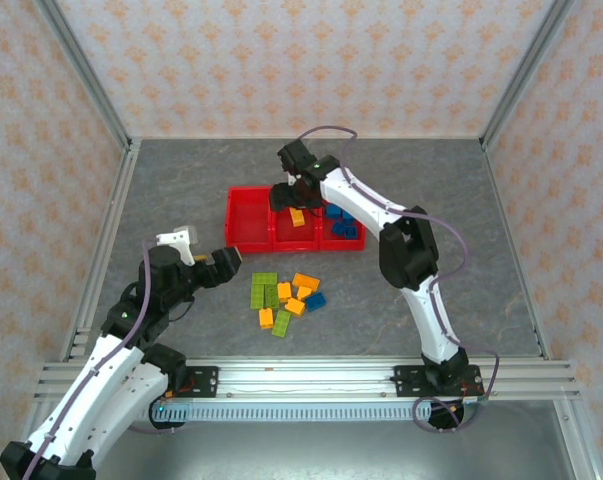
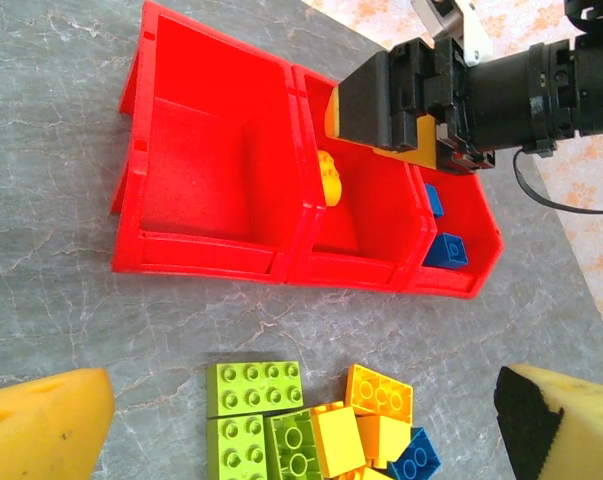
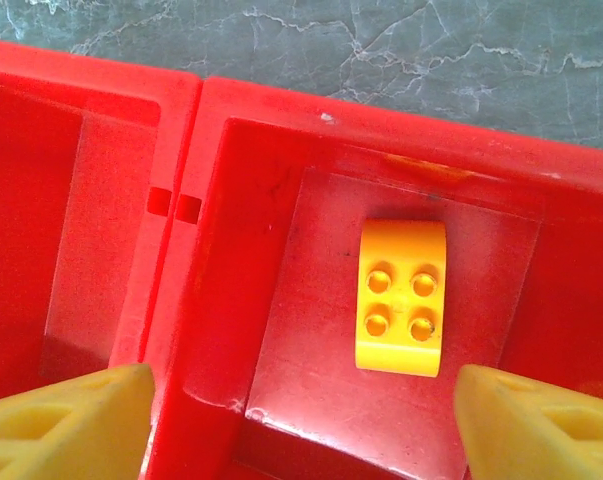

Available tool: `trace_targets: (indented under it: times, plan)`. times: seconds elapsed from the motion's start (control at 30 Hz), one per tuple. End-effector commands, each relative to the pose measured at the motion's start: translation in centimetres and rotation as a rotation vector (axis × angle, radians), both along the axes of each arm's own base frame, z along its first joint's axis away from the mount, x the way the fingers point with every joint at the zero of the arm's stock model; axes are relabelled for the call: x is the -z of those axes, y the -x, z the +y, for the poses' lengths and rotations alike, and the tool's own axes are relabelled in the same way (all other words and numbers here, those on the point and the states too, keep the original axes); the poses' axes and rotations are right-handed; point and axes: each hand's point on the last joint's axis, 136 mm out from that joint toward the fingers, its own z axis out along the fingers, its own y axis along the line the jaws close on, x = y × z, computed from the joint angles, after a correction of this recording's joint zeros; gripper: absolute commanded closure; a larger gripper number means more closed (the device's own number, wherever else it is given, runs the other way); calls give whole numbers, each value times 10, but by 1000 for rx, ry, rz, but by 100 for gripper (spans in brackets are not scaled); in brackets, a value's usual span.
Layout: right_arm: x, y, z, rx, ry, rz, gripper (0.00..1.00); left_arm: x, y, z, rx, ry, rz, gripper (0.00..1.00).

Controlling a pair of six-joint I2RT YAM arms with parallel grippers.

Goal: Sort the legos into containers by color
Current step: Place the lego in the container, then pick up the lego from the center of the table.

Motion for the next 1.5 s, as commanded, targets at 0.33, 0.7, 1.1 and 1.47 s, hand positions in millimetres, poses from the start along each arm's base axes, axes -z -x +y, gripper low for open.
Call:
trace_targets:
  times: [0.33, 0.7, 1.1, 1.47]
  plan:
    - [-42, 94, -32, 11, 38, -46, 12, 5, -3, -17, 38, 54, 0, 1]
    - [17, 138, -44, -15, 125, 71, 17, 3, 6, -29, 86, 29, -7, 1]
    - [48, 152, -47, -76, 198, 111, 23, -11, 15, -27, 71, 55, -74, 1]
    - [62, 171, -49, -135, 229, 135, 23, -8, 13, -27, 62, 47, -70, 1]
